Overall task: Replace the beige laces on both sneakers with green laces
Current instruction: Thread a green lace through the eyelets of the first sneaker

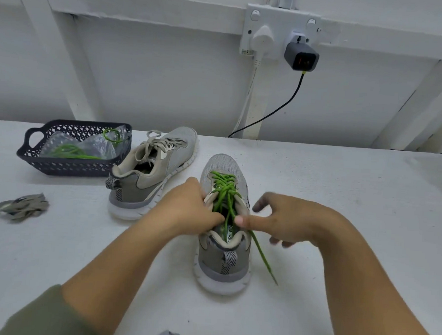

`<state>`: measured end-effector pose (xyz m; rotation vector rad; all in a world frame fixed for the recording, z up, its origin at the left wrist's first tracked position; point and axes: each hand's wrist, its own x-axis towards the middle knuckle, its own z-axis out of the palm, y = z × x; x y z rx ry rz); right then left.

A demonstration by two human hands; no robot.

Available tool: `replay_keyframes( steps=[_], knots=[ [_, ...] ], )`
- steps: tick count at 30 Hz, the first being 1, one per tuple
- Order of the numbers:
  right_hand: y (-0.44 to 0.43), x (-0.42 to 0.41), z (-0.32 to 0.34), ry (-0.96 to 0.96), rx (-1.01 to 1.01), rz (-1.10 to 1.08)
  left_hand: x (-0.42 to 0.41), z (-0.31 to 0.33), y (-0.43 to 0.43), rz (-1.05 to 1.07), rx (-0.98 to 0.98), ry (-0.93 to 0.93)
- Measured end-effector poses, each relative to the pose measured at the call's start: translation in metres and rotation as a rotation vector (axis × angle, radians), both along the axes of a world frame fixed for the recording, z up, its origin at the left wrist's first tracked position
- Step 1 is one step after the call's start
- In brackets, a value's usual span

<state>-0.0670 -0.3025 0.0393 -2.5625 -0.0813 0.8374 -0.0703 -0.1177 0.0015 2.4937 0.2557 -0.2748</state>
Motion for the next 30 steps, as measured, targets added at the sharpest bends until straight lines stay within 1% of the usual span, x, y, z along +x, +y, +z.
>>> replay_keyframes(
  steps=[2, 3, 6, 9, 10, 11, 12, 14, 15, 16, 17, 18, 19, 20, 21, 22, 24, 25, 28, 30],
  knots=[
    [-0.002, 0.001, -0.005, 0.117, 0.006, 0.05, -0.003, 0.004, 0.01, 0.018, -0.239, 0.058],
    [-0.001, 0.002, -0.008, 0.129, 0.005, 0.066, -0.004, 0.005, 0.013, 0.021, -0.315, 0.068],
    [0.002, 0.002, -0.009, 0.063, -0.025, 0.116, -0.006, 0.005, 0.019, 0.016, -0.432, 0.06],
    [0.004, 0.0, 0.003, -0.064, 0.017, 0.154, -0.008, 0.007, 0.029, 0.004, -0.539, 0.082],
    [0.007, -0.001, 0.006, -0.128, 0.08, 0.128, -0.009, 0.008, 0.033, -0.008, -0.559, 0.094],
    [0.009, 0.0, 0.007, -0.181, 0.203, 0.057, -0.01, 0.008, 0.036, -0.027, -0.562, 0.106],
    [0.013, 0.001, 0.008, -0.207, 0.369, -0.049, -0.01, 0.008, 0.04, -0.05, -0.546, 0.12],
    [0.024, 0.001, 0.004, -0.225, 0.658, -0.22, -0.013, 0.004, 0.046, -0.096, -0.476, 0.16],
    [0.029, 0.0, 0.0, -0.276, 0.724, -0.261, -0.014, 0.001, 0.049, -0.118, -0.436, 0.185],
    [0.034, -0.002, -0.006, -0.382, 0.69, -0.269, -0.015, -0.003, 0.051, -0.138, -0.396, 0.208],
    [0.036, -0.003, -0.013, -0.501, 0.567, -0.249, -0.016, -0.007, 0.054, -0.153, -0.355, 0.223],
    [0.038, -0.005, -0.018, -0.593, 0.389, -0.192, -0.017, -0.01, 0.056, -0.163, -0.315, 0.228],
    [0.039, -0.008, -0.02, -0.646, 0.18, -0.097, -0.018, -0.013, 0.057, -0.17, -0.275, 0.222],
    [0.04, -0.011, -0.02, -0.657, -0.007, 0.005, -0.018, -0.016, 0.059, -0.171, -0.237, 0.202],
    [0.038, -0.012, -0.019, -0.651, -0.116, 0.076, -0.018, -0.018, 0.06, -0.169, -0.201, 0.171],
    [0.035, -0.012, -0.015, -0.637, -0.125, 0.092, -0.019, -0.02, 0.061, -0.166, -0.173, 0.136],
    [0.027, -0.009, -0.007, -0.58, 0.03, 0.02, -0.017, -0.024, 0.062, -0.149, -0.171, 0.052],
    [0.023, -0.006, -0.008, -0.535, 0.091, -0.02, -0.016, -0.026, 0.061, -0.14, -0.203, 0.015],
    [0.013, 0.001, -0.023, -0.326, 0.09, -0.032, -0.012, -0.033, 0.057, -0.135, -0.362, -0.057],
    [0.007, 0.005, -0.04, -0.226, 0.277, -0.055, -0.01, -0.039, 0.055, -0.124, -0.469, -0.05]
  ],
)
